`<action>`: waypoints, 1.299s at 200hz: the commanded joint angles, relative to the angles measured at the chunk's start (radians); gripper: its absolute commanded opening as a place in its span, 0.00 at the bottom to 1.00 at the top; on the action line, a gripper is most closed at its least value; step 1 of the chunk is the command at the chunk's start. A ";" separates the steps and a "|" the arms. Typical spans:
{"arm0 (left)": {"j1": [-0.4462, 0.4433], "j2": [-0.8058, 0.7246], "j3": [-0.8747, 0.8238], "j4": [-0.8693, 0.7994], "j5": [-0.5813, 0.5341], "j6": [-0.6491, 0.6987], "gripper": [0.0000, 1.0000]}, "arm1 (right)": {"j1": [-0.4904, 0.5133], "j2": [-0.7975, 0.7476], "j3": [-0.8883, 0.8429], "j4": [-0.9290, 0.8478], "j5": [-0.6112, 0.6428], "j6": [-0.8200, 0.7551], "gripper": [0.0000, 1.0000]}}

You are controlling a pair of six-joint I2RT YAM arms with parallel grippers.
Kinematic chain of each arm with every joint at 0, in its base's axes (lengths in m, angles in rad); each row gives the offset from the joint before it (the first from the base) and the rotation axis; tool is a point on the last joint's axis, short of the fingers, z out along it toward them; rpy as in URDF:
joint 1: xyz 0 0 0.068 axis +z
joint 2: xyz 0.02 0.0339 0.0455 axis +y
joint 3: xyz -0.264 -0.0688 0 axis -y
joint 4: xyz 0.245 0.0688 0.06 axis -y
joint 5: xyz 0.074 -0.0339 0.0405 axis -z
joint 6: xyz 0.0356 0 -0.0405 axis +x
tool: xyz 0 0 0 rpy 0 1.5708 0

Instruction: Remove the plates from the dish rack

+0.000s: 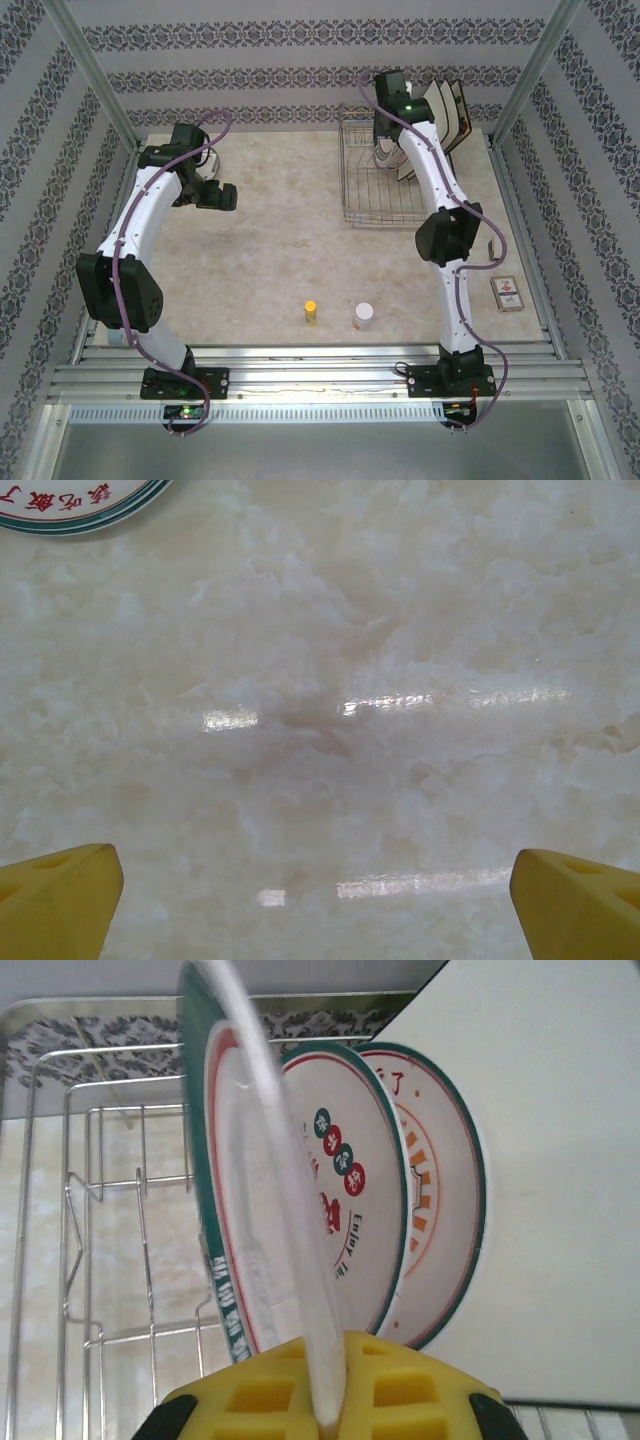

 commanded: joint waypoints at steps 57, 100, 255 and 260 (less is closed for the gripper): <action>-0.004 -0.020 -0.010 0.018 0.006 0.028 1.00 | 0.067 -0.276 -0.089 -0.043 0.033 -0.013 0.00; -0.005 -0.016 -0.016 0.033 0.030 0.022 1.00 | 0.099 -0.473 -0.316 -0.004 -0.003 0.007 0.00; -0.012 -0.053 -0.017 0.008 0.044 0.029 1.00 | 0.027 -1.171 -1.657 0.993 -1.017 0.497 0.00; -0.012 -0.053 -0.018 0.009 0.045 0.028 1.00 | 0.020 -1.171 -1.683 1.039 -1.036 0.522 0.00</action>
